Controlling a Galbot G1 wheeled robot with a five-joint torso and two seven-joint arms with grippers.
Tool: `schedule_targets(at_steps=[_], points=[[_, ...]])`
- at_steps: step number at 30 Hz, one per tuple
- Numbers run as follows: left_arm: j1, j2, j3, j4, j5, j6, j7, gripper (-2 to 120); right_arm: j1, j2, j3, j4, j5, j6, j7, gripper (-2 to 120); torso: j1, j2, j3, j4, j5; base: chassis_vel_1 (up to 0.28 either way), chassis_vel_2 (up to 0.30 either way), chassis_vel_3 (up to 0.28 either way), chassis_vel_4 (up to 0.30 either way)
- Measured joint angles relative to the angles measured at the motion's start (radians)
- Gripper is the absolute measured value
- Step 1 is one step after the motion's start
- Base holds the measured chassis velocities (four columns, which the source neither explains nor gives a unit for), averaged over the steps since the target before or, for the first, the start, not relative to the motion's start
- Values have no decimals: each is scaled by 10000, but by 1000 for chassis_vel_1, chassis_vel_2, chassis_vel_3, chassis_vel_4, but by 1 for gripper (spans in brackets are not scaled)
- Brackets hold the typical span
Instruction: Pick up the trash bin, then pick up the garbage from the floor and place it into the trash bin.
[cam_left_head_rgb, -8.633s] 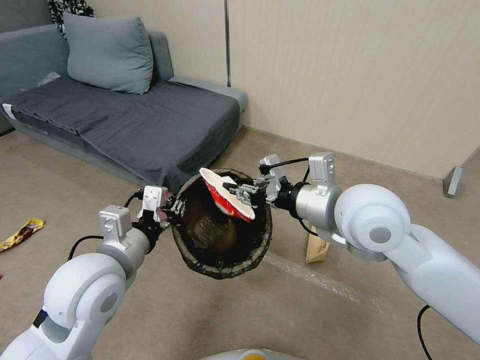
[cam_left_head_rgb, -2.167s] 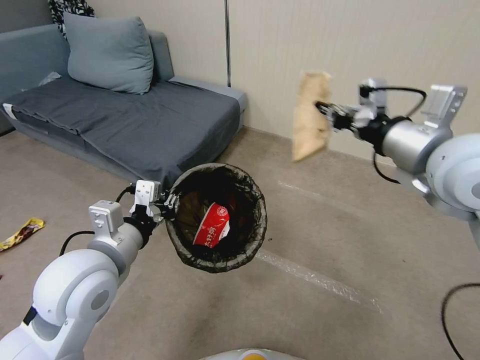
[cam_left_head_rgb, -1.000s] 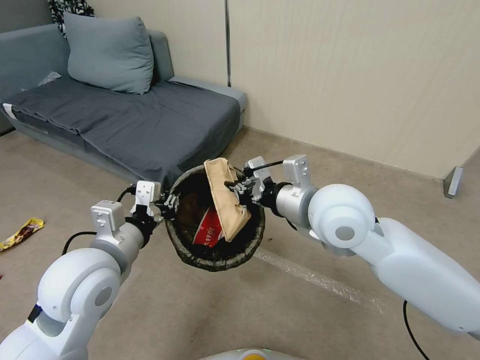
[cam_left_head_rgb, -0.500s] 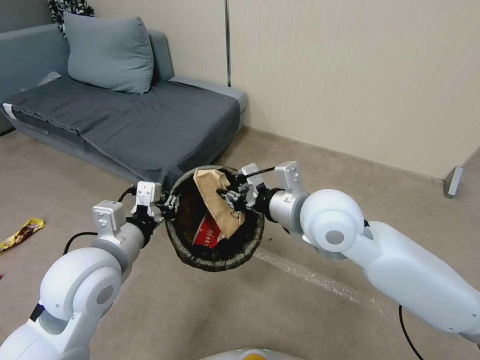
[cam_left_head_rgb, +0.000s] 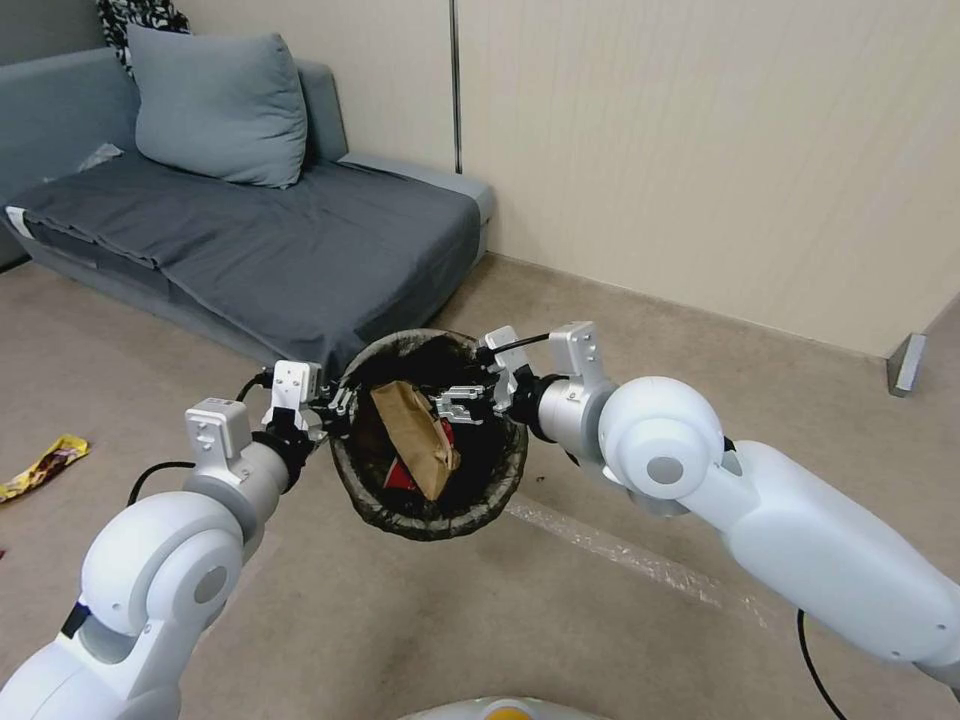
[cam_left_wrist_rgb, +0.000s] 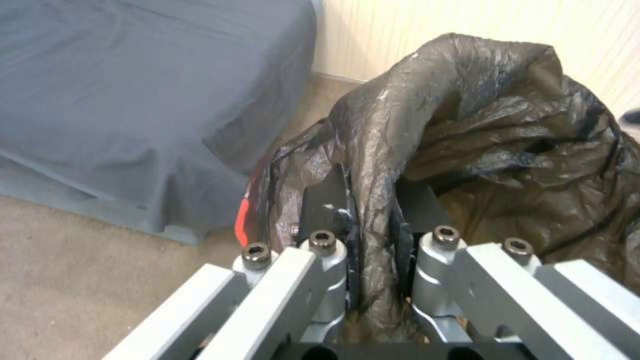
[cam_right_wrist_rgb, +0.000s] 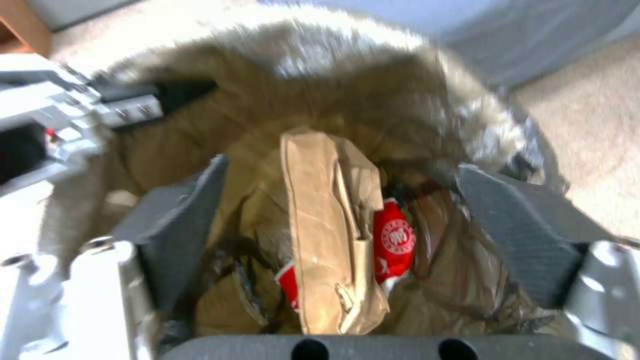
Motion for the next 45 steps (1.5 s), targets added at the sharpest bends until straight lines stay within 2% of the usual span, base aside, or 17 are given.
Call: schedule_targets(at_steps=[4,9,13,16,17,20,21,22,24,25,27,28,29,31,32,35,45], points=[[-8,2,-7,0,-31,0,2,6,133,-135,527,407,298,0,54,99,0,0,0,0,0,0,0,0,0],[0,30,-95,-7,-38,-1,10,6,478,-491,1867,879,757,0,202,100,0,0,0,-1,0,0,0,0,0],[39,30,-168,-49,44,0,104,6,589,-713,2677,979,389,66,250,100,0,0,0,2,-1,0,0,0,0],[134,-22,-187,-133,176,-1,136,6,-87,-1001,4147,995,-980,406,68,100,-1,0,0,-1,2,0,0,0,0],[134,-22,-187,-133,176,-1,136,6,-87,-1001,4147,995,-980,406,68,100,-1,0,0,-1,2,0,0,0,0],[270,-105,-186,-230,304,0,137,6,-1475,-1050,6138,1125,-2004,563,-182,100,0,0,0,2,2,0,0,0,0],[310,-129,-186,-276,348,0,136,6,-2209,-1004,6970,1142,-2854,751,-584,100,0,0,-1,2,-3,0,0,0,0],[310,-129,-186,-276,348,0,136,6,-2209,-1004,6970,1142,-2854,751,-584,100,0,0,-1,2,-3,0,0,0,0],[368,-156,-196,-368,385,0,122,6,-3758,-824,8194,1138,-4808,1451,-1534,100,0,0,0,-2,7,0,0,0,0],[368,-156,-196,-368,385,0,122,6,-3758,-824,8194,1138,-4808,1451,-1534,100,0,0,0,-2,7,0,0,0,0],[406,-183,-212,-428,436,0,117,6,-5658,-279,9458,1170,-7483,2462,-2695,100,-1,0,-2,-4,0,0,0,0,0],[406,-183,-212,-428,436,0,117,6,-5658,-279,9458,1170,-7483,2462,-2695,100,-1,0,-2,-4,0,0,0,0,0],[414,-195,-212,-433,469,0,106,6,-6568,82,9881,1275,-8175,2829,-3023,100,0,1,-1,-2,2,0,0,0,0],[453,-222,-203,-437,514,0,100,6,-8140,1207,10350,1345,-8981,3532,-3222,100,0,0,-2,-4,1,0,0,0,0],[453,-222,-203,-437,514,0,100,6,-8140,1207,10350,1345,-8981,3532,-3222,100,0,0,-2,-4,1,0,0,0,0],[643,-284,-184,-440,695,0,127,6,-9105,2602,10689,915,-10513,4767,-3390,100,0,1,-2,-3,0,0,0,0,0],[1099,-496,-40,-700,1072,0,79,6,-9285,3422,10794,56,-11906,5562,-3658,100,0,1,-1,1,-1,0,0,0,0]])
